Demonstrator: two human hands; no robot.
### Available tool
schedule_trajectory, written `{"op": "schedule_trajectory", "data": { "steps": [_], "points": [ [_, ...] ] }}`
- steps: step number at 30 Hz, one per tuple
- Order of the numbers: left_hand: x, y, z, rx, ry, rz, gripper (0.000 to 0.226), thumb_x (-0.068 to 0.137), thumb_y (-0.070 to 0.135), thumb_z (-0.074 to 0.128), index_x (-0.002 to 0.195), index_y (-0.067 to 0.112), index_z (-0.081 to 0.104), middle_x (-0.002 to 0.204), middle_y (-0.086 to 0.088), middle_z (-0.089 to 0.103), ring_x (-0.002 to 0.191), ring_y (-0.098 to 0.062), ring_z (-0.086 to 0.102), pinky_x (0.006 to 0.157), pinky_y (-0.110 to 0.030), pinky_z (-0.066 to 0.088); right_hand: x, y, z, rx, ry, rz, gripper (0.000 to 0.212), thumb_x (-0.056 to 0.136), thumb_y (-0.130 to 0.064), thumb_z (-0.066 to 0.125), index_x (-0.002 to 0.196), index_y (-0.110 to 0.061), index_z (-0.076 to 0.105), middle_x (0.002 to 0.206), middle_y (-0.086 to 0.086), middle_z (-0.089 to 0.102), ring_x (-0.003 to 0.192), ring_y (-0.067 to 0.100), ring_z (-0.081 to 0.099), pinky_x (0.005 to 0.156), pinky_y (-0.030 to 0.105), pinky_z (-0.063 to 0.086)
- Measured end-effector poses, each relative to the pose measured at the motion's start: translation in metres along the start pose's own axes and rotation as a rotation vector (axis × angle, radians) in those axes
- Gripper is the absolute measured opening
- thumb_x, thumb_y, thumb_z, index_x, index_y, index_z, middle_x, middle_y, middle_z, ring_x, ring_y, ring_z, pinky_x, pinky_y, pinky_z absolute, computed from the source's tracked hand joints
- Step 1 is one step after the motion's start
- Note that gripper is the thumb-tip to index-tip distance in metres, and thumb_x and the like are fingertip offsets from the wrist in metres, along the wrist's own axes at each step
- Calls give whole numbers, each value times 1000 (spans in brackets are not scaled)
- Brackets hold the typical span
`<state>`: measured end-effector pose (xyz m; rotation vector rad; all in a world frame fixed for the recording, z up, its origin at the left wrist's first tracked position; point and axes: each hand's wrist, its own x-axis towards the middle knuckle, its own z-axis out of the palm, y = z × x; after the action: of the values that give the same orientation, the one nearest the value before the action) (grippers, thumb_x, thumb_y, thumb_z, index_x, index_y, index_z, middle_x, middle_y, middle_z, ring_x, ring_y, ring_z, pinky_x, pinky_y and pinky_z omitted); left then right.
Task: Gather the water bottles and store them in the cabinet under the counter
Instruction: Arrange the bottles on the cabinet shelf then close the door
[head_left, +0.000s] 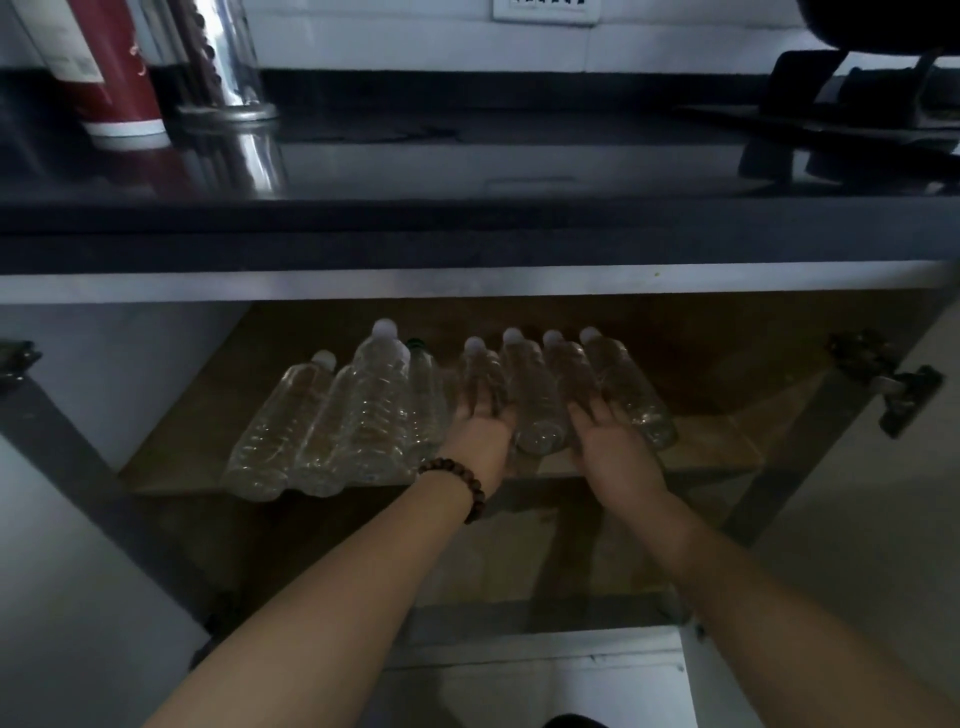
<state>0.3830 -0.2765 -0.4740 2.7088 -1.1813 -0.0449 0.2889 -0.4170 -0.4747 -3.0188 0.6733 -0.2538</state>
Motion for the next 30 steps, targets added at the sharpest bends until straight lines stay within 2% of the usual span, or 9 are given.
{"op": "schedule_trajectory", "data": {
  "steps": [3,6,10,14,16,19,23,27,30],
  "points": [
    [-7,-1,-10,19,32,28,81,87,36,67,152,25,19,161,-18,-2,148,-36,-3,120,-45,14,3,0,2,-24,-17,-19,66,93,-22,53,150,-28,21,160,3,16,144,28,19,118,43,23],
    [-33,-8,-35,-25,201,46,78,86,51,61,150,25,26,159,-8,21,147,-27,12,120,-46,13,2,-8,-5,55,-15,-30,66,91,-21,52,149,-27,23,159,6,18,144,29,19,118,45,19],
    [-76,-44,-65,-86,421,-141,53,93,45,49,141,22,41,145,-5,42,137,-24,34,116,-46,25,-10,-48,-27,254,83,-141,80,91,-22,54,154,-31,5,162,-3,0,148,23,2,120,44,16],
    [-103,-110,-71,-151,313,-391,53,94,39,49,143,26,36,150,-9,34,140,-30,27,117,-54,18,-23,-100,-37,423,-27,-294,77,91,-38,55,150,-42,5,161,-12,-5,148,18,-4,119,48,19],
    [-115,-138,-68,-173,221,-531,59,94,46,46,148,31,27,156,-13,23,142,-38,20,116,-57,17,-26,-126,-35,436,-124,-350,79,90,-53,53,149,-47,1,161,-9,-7,148,22,-5,118,51,17],
    [-123,-163,-59,-386,113,-660,62,93,59,41,149,40,22,159,-13,14,143,-41,16,113,-57,23,-27,-162,-23,329,-186,-395,96,79,-68,57,149,-47,-6,161,-2,-14,147,30,-6,116,54,13],
    [-124,-171,-57,-578,197,-688,63,92,62,43,148,37,29,155,-10,30,141,-33,27,110,-51,33,-21,-186,0,86,-91,-406,112,70,-77,58,150,-37,-8,160,16,-10,147,37,-3,116,53,-7],
    [-123,-174,-60,-725,269,-700,58,92,49,55,145,32,38,141,-7,49,126,-27,49,103,-47,44,-20,-199,7,19,-31,-385,116,69,-74,62,151,-29,-5,158,25,1,146,39,7,118,54,-5],
    [-125,-178,-63,-770,308,-706,54,91,37,61,141,27,45,137,-4,53,120,-24,53,101,-44,47,-26,-207,5,78,-31,-363,107,77,-58,66,153,-25,-2,157,27,1,146,40,9,119,48,-3]
  ]
}}
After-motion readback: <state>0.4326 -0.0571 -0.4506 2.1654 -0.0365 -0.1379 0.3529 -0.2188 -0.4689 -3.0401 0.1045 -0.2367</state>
